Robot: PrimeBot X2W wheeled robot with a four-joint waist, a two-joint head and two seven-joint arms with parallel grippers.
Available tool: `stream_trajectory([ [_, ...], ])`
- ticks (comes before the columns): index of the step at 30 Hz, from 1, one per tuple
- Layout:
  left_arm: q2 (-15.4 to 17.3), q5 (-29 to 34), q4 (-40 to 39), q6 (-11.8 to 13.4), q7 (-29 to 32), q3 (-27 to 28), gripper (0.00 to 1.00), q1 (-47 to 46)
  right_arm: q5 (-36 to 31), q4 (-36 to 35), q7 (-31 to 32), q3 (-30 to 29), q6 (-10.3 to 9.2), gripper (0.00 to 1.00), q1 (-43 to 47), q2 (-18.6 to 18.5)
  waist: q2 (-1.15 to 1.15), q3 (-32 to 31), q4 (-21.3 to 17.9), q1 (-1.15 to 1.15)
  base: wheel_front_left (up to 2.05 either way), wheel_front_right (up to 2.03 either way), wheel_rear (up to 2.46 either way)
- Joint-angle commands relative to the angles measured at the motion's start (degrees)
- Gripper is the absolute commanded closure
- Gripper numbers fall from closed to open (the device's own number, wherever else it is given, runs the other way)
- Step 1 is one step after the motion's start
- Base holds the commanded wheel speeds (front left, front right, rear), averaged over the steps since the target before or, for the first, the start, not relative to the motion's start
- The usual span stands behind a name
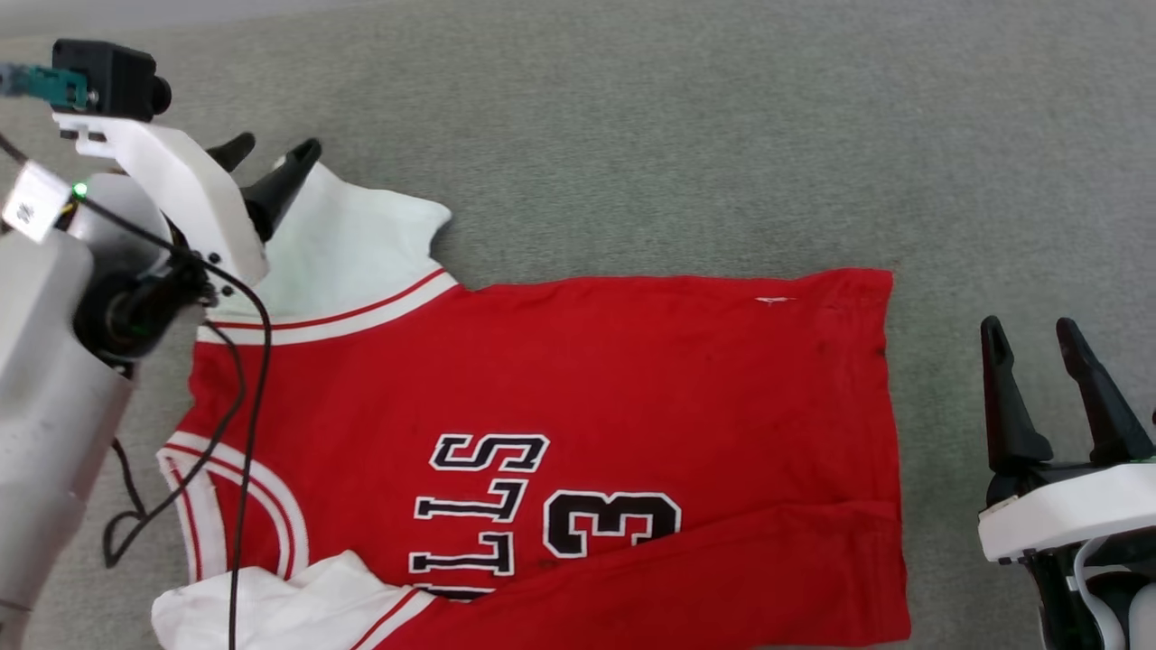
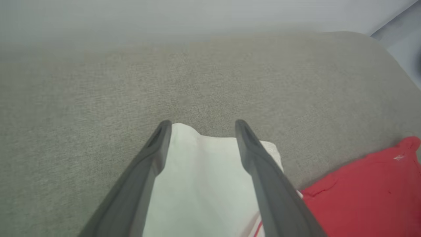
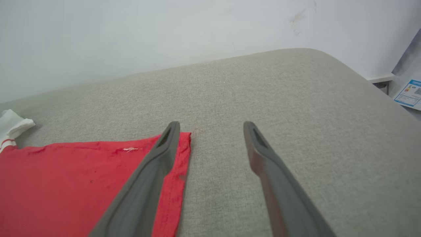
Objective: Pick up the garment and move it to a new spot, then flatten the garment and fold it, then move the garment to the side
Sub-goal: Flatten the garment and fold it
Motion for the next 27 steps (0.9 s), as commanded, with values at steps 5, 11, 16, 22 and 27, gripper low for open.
stream_trajectory([
  [5, 2.1, -2.5, 4.4, -0.7, 10.5, -1.9, 0.00, -3.8, 1.4, 1.5, -1.7, 0.8, -0.03, 0.00, -0.6, 0.1, 0.00, 2.1, -2.7, -0.01, 0.00, 0.00, 0.00],
  [11, 3.5, -2.5, 9.4, -0.6, 18.3, -4.0, 0.00, -6.1, 2.9, 3.2, -3.4, 2.1, -0.03, 0.00, -1.5, 0.1, 0.00, 5.0, -4.5, -0.01, 0.00, 0.00, 0.00],
  [16, 2.2, -3.6, 12.9, -0.6, 24.9, -6.3, 0.34, -4.8, 3.8, 4.6, -4.4, 2.4, -0.03, 0.00, -1.8, 0.1, 0.00, 6.4, -5.2, -0.01, 0.00, 0.00, 0.00],
  [22, -0.1, -3.9, 13.8, -0.8, 25.1, -7.3, 1.00, -4.0, 4.7, 5.5, -3.6, 3.6, -0.03, 0.00, -2.8, 0.1, 0.00, 6.5, -5.3, -0.01, 0.00, 0.00, 0.00],
  [27, -0.2, -3.7, 13.4, -1.0, 20.4, -6.0, 1.00, -5.0, 5.9, 7.7, -0.5, 5.4, -0.03, 0.00, -5.4, 0.1, 0.00, 4.8, -4.2, -0.01, 0.00, 0.00, 0.00],
])
